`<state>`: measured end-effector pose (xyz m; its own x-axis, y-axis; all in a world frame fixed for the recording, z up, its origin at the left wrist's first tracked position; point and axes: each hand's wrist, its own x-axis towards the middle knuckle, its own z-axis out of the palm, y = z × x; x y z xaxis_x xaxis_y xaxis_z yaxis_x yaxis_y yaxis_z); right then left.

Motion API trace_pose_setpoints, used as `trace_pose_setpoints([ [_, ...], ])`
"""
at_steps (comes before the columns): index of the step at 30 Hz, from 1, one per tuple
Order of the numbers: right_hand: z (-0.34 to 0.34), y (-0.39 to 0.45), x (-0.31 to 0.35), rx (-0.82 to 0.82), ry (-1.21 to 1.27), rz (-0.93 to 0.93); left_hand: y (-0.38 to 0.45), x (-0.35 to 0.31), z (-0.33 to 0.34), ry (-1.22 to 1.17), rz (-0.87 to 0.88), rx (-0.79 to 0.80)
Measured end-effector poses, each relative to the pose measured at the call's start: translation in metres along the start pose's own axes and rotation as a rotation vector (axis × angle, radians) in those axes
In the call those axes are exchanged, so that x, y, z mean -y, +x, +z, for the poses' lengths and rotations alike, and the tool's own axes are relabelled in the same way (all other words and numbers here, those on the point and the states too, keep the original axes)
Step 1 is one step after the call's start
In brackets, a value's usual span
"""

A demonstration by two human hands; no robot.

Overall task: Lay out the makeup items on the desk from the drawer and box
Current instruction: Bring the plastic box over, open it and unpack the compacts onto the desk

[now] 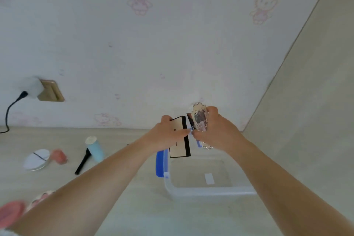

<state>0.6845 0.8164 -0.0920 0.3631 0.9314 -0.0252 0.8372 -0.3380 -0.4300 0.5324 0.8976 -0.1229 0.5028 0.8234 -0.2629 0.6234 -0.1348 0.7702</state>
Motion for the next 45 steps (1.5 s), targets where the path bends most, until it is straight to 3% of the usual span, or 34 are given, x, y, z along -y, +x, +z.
trace_pose_setpoints([
  [6,0.029,0.003,0.072,0.031,0.031,-0.066,-0.022,0.053,-0.058,-0.209,-0.056,-0.186],
  [11,0.068,-0.005,0.128,0.094,0.078,-0.103,-0.048,0.113,-0.091,-0.202,-0.155,-0.203],
  [15,0.112,-0.02,0.157,0.192,0.157,-0.075,-0.064,0.166,-0.092,-0.043,-0.191,-0.228],
  [28,0.261,-0.093,0.136,0.453,-0.032,0.23,-0.107,0.28,-0.048,0.144,-0.448,-0.132],
  [45,0.305,-0.083,0.135,0.422,-0.285,0.254,-0.091,0.3,-0.034,0.384,-0.406,-0.095],
])
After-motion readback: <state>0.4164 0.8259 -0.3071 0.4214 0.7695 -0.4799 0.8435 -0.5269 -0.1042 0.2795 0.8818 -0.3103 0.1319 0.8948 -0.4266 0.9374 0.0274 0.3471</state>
